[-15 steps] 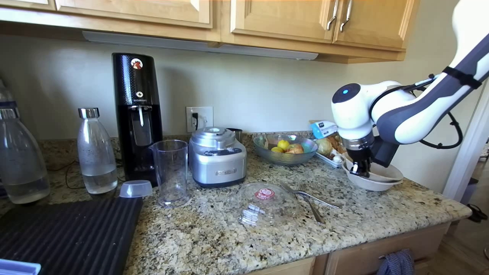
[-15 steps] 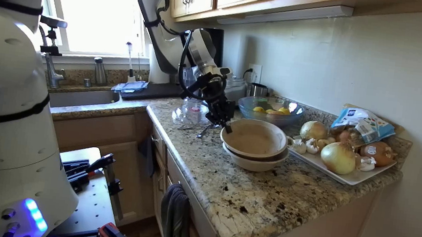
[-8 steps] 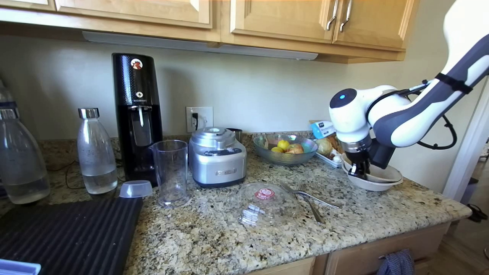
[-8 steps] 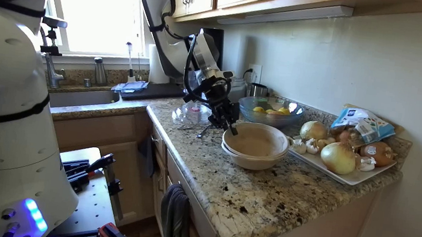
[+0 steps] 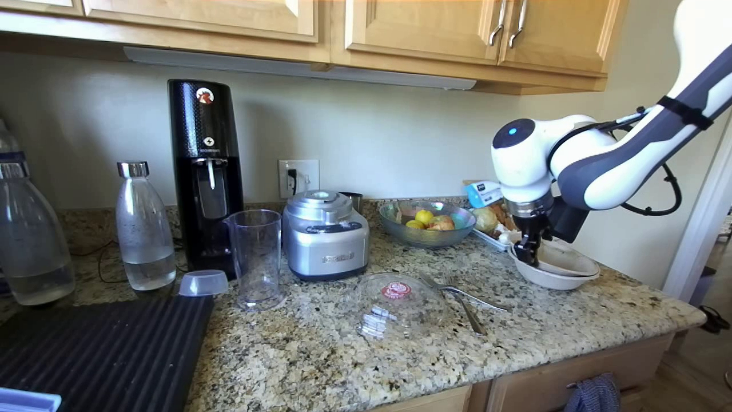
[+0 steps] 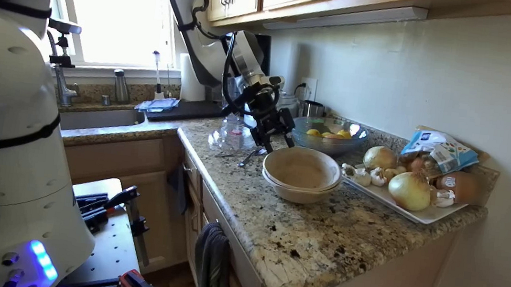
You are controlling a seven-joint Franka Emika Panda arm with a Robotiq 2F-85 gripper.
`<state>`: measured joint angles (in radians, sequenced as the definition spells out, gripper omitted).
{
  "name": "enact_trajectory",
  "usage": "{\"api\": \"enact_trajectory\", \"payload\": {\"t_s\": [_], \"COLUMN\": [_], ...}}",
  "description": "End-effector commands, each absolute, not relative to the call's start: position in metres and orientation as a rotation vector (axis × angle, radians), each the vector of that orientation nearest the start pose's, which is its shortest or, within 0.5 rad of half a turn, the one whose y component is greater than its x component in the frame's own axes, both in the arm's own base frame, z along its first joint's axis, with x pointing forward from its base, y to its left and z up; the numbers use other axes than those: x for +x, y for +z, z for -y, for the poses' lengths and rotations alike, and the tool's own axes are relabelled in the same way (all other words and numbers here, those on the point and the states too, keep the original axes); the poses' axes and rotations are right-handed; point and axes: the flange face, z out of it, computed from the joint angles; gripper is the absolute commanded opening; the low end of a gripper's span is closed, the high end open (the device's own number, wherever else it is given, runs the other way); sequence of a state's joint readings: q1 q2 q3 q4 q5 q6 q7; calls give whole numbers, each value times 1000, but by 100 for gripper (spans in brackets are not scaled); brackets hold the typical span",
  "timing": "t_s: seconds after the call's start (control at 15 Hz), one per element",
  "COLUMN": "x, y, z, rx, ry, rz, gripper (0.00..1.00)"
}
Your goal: Pick the bowl on the left, put it in the bowl on the right then put both forks inside the bowl
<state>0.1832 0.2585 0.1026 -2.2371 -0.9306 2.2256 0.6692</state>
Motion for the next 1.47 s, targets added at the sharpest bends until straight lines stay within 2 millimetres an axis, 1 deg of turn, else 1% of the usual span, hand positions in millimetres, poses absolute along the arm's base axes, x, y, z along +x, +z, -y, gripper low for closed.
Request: {"api": "enact_trajectory", "payload": {"t_s": [0.0, 0.4, 0.73, 0.87, 1.07, 1.4], "x": [494, 478, 469, 468, 470, 474], "y": [267, 283, 297, 298, 289, 273], "z": [-132, -168, -190, -198, -209, -215], "rx": [2496, 2609, 2689, 2718, 2768, 2807], "ry": [121, 117, 95, 95, 76, 40], "rz": [-367, -373, -404, -458, -601, -776], "gripper": [100, 100, 100, 100, 100, 100]}}
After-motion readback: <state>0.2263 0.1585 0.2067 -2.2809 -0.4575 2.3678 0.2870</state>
